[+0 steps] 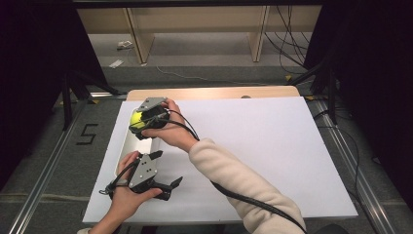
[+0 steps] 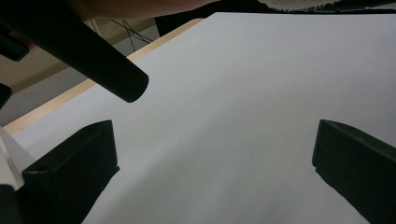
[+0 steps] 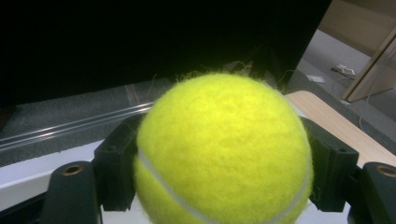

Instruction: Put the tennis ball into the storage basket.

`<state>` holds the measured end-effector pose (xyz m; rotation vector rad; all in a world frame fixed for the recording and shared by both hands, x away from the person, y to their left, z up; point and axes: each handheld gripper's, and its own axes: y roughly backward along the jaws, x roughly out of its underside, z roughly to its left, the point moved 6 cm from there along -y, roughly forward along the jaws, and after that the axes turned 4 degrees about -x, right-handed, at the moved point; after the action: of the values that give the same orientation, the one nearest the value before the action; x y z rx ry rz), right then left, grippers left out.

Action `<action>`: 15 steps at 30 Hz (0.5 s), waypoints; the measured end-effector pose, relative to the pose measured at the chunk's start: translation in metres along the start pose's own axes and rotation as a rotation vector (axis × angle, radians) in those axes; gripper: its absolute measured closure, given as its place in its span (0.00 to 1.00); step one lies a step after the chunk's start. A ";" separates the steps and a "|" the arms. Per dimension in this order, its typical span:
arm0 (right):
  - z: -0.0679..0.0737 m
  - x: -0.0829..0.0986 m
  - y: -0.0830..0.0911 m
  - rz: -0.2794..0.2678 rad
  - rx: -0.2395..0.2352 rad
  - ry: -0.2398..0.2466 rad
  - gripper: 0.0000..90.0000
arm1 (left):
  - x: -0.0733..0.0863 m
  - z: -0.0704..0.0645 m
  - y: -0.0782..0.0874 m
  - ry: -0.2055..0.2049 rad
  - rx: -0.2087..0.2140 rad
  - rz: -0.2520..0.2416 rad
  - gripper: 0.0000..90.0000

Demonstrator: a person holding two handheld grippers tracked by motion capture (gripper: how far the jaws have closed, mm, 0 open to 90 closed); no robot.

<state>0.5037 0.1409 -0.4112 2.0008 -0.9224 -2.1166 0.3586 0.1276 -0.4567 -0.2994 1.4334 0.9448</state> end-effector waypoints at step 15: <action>-0.001 -0.001 -0.002 0.000 -0.004 -0.010 0.29 | 0.000 0.000 0.000 -0.003 0.001 0.000 0.00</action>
<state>0.5059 0.1432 -0.4110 1.9901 -0.9192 -2.1280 0.3586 0.1269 -0.4566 -0.2975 1.4314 0.9446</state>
